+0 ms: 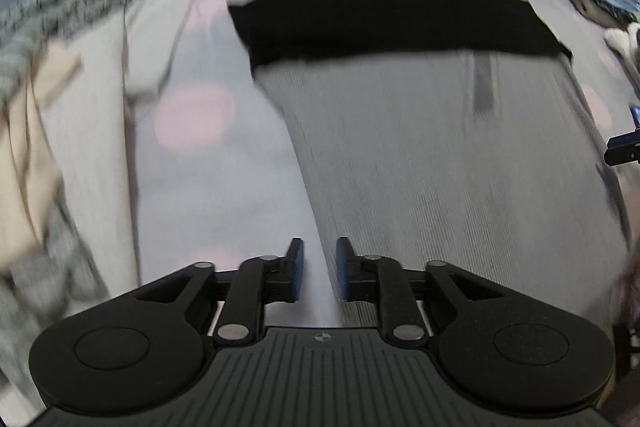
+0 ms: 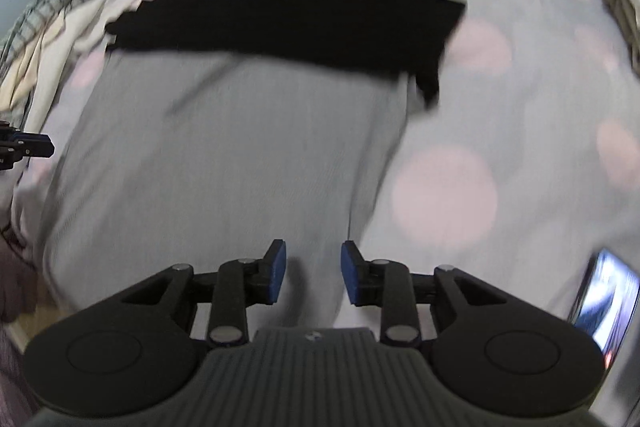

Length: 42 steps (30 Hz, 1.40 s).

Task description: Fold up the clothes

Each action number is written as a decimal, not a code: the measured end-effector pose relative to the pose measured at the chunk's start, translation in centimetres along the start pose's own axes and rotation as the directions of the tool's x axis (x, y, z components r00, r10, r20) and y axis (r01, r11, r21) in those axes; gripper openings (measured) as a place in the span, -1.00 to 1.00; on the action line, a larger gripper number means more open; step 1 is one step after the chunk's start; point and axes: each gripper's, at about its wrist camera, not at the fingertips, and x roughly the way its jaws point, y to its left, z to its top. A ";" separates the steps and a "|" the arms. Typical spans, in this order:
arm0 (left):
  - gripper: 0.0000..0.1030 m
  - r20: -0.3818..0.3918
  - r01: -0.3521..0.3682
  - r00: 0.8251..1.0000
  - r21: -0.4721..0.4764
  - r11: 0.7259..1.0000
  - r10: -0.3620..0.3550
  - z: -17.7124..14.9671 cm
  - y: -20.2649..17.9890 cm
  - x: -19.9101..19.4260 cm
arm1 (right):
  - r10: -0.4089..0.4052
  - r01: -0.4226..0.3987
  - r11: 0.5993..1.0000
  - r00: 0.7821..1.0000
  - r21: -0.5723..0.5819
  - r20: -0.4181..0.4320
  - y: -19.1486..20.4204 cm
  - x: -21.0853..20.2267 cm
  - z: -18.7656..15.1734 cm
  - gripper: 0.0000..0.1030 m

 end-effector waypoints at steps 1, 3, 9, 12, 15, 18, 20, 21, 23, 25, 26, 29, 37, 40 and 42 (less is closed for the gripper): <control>-0.53 -0.013 -0.003 1.000 -0.002 1.000 0.003 -0.8 -0.2 0.0 | 0.001 -0.001 1.000 1.000 0.008 -0.011 0.1 -0.1 -0.8 -0.34; -0.53 -0.034 -0.022 0.999 -0.004 1.000 0.022 -1.9 -0.5 0.1 | 0.011 -0.010 1.000 1.000 0.016 -0.028 0.3 -0.4 -2.3 -0.33; -0.53 -0.070 -0.009 0.998 -0.027 1.000 0.007 -3.9 -1.1 -0.3 | -0.003 0.001 1.000 0.995 -0.022 -0.096 2.1 -0.8 -5.4 -0.33; -0.53 -0.092 -0.012 0.996 0.013 1.000 0.013 -4.3 -2.1 0.1 | -0.012 0.005 0.999 0.990 -0.047 -0.138 2.8 -0.3 -6.4 -0.33; -0.61 -0.097 -0.030 0.995 0.041 0.999 0.034 -4.4 -2.7 0.4 | -0.042 0.029 0.995 0.990 -0.098 -0.134 3.6 0.2 -7.0 -0.48; -0.98 -0.081 -0.011 0.997 0.024 1.000 0.013 -4.2 -2.6 -0.4 | -0.045 0.035 0.995 0.992 -0.090 -0.118 3.6 -0.1 -6.8 -0.89; -1.00 -0.070 0.000 0.998 0.026 1.000 0.002 -4.2 -2.4 -1.0 | -0.030 0.023 0.998 0.993 -0.067 -0.113 3.3 -0.7 -6.6 -0.90; -1.00 -0.064 0.010 0.998 0.019 1.000 -0.009 -4.2 -2.3 -1.4 | -0.025 0.019 0.998 0.994 -0.061 -0.109 3.3 -1.0 -6.6 -0.90; -1.00 -0.037 0.029 0.999 0.000 1.000 -0.029 -4.0 -1.8 -2.5 | -0.015 0.009 0.999 0.995 -0.053 -0.098 3.2 -1.8 -6.6 -0.90; -1.00 0.001 0.051 0.999 -0.025 0.998 -0.051 -3.8 -1.3 -3.9 | -0.008 0.005 0.999 0.997 -0.044 -0.080 3.0 -2.6 -6.5 -0.90; -1.00 0.017 0.060 0.998 -0.041 0.997 -0.059 -3.6 -0.9 -4.4 | -0.005 0.003 0.999 0.998 -0.040 -0.066 3.0 -3.0 -6.5 -0.90; -1.00 0.065 0.086 0.995 -0.077 0.993 -0.081 -3.0 0.1 -5.9 | 0.011 -0.011 1.000 1.000 -0.004 -0.014 2.3 -4.7 -6.0 -0.91; -1.00 0.191 0.096 0.979 -0.141 0.985 -0.068 0.6 2.7 -7.1 | -0.007 0.000 0.998 0.993 0.060 0.118 0.8 -6.8 -2.8 -0.92; -1.00 0.221 0.099 0.973 -0.149 0.984 -0.065 2.3 3.5 -7.0 | -0.013 -0.004 0.994 0.988 0.114 0.151 -0.6 -6.6 -0.8 -0.92; -1.00 0.243 0.071 0.969 -0.128 0.989 -0.038 3.5 3.3 -6.1 | -0.026 0.004 0.991 0.986 0.132 0.164 -1.3 -5.8 0.6 -0.92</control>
